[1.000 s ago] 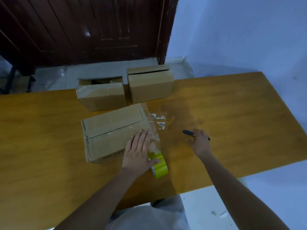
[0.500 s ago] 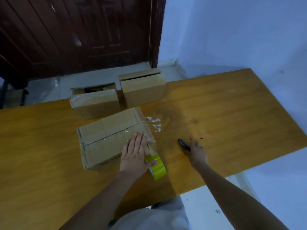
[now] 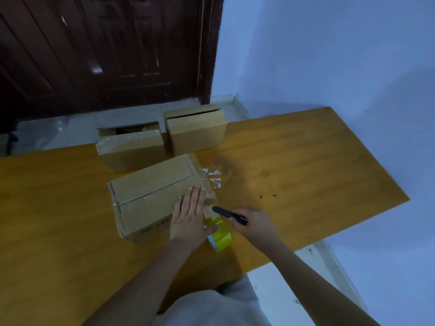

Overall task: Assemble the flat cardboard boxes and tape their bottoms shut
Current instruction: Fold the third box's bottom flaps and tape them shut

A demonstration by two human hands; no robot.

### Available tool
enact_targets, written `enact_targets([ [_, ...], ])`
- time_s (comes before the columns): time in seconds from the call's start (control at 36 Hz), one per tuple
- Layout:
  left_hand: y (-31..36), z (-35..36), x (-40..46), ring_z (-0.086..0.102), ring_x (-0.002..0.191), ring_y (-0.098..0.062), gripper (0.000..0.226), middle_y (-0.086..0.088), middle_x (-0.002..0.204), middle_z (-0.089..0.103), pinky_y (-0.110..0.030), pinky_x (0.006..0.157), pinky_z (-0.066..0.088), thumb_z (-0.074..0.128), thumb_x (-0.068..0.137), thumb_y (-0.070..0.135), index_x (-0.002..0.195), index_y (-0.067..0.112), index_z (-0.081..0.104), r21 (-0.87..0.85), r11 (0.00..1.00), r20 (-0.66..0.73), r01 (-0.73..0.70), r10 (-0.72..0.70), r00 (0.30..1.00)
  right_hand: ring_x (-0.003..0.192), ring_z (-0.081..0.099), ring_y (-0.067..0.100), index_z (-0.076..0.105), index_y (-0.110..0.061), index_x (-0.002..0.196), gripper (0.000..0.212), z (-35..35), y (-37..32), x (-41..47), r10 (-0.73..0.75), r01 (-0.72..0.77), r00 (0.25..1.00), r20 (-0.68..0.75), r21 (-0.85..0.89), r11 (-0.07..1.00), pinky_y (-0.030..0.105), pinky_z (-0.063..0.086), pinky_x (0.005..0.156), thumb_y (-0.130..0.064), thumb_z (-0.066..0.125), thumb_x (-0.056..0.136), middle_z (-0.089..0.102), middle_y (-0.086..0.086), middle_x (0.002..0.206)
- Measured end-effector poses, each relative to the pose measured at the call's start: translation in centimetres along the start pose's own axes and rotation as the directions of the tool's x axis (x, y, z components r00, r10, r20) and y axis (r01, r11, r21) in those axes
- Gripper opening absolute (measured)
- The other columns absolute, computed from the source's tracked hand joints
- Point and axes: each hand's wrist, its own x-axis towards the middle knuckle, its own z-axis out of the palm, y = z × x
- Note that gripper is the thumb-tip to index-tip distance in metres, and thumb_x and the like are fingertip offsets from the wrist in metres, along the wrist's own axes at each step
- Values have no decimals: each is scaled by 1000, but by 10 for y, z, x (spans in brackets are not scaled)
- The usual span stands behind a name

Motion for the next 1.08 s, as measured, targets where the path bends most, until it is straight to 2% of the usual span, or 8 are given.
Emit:
enact_targets([
  [0.14,1,0,0,30,132,-25,117,-7,145,36,-38,110,4,62,56,81,141,8,28,9,1000,-40,-11,11,999,62,57,13,67,-23,91,19,3,0,-2,11,-11,1000,-2,-99,995,33,47,54,-35,52,91,62,-2,73],
  [0.31,1,-1,-1,20,136,-23,120,-6,149,38,-38,112,0,55,60,83,147,9,19,46,999,13,17,-17,1000,62,55,10,67,-28,95,16,4,-4,0,14,-12,1000,19,-110,994,27,41,52,-35,52,93,59,-6,72],
  [0.44,1,0,-1,26,135,-24,122,-8,146,41,-38,112,4,61,56,81,144,8,21,16,1000,-4,2,-2,1000,64,54,9,67,-26,98,17,4,-7,1,4,-2,1000,18,-125,992,22,36,50,-34,52,93,59,-8,75],
  [0.64,3,-1,-4,11,140,-22,119,-6,154,28,-38,113,-5,51,64,83,149,10,10,72,997,50,26,-30,998,65,54,10,67,-25,97,17,5,-6,3,8,-4,999,35,-134,991,22,36,50,-33,52,93,59,-8,74],
  [0.81,3,-3,-2,15,139,-22,117,-7,151,33,-38,113,-3,55,62,82,146,9,17,78,997,45,28,-32,998,62,56,16,65,-20,87,18,4,-5,9,21,-15,998,56,-105,994,25,34,49,-31,53,92,60,0,71],
  [0.94,3,-4,-2,22,137,-23,118,-7,148,39,-37,113,0,60,58,81,144,9,24,79,996,58,34,-38,998,50,44,6,66,-23,87,17,3,-2,13,28,-22,998,60,-91,996,22,27,44,-32,52,93,49,-7,59],
  [1.0,6,-7,-2,19,138,-23,118,-7,151,35,-37,113,-3,57,60,82,145,10,19,70,995,78,71,-76,994,49,43,5,67,-23,89,17,4,-1,12,28,-23,998,54,-95,995,21,27,44,-32,52,93,50,-8,61],
  [1.08,7,-9,-3,-8,142,-20,112,-4,159,3,-34,107,-24,43,73,81,144,14,-12,138,990,31,31,-35,999,53,47,6,66,-25,91,16,4,2,10,45,-42,999,28,-99,994,21,29,44,-33,52,93,56,-6,66],
])
